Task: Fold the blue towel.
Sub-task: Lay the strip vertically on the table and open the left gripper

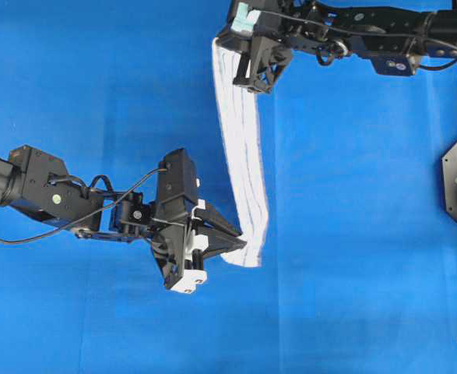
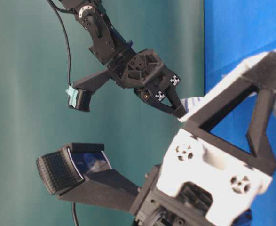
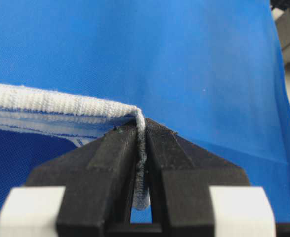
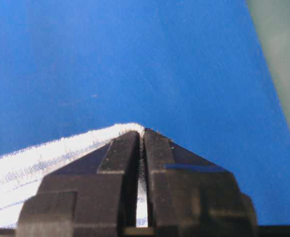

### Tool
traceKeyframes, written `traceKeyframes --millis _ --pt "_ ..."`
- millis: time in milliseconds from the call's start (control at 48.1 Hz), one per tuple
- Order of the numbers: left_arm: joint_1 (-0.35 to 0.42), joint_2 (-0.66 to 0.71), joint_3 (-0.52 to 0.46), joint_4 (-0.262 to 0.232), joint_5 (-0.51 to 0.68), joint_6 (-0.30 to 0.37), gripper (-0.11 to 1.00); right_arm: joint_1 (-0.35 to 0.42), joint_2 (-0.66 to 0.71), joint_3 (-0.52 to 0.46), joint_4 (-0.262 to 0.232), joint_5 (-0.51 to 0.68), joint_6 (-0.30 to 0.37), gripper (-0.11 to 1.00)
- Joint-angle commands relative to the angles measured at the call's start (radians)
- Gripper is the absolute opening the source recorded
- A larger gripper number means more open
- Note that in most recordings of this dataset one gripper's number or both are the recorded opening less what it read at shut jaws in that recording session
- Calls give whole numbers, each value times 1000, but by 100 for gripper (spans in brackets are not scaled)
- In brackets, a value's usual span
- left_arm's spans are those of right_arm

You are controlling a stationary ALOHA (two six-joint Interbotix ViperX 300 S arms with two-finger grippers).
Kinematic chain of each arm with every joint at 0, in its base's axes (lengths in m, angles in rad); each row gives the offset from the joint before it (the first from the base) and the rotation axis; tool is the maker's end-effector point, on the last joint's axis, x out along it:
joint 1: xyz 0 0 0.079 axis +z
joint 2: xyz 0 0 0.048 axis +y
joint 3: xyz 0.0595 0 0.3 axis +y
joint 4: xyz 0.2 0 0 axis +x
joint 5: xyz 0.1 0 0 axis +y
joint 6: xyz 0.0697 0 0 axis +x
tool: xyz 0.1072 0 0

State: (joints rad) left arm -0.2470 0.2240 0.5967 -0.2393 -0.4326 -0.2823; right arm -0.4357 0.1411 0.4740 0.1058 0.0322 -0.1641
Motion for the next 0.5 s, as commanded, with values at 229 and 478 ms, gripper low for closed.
traceKeyframes --millis 229,478 --pt "-40 -32 2 -6 -5 2 3 -15 8 -40 -6 12 0 2" --pt "-35 -34 23 -49 -3 2 11 -15 28 -41 -6 6 0 2"
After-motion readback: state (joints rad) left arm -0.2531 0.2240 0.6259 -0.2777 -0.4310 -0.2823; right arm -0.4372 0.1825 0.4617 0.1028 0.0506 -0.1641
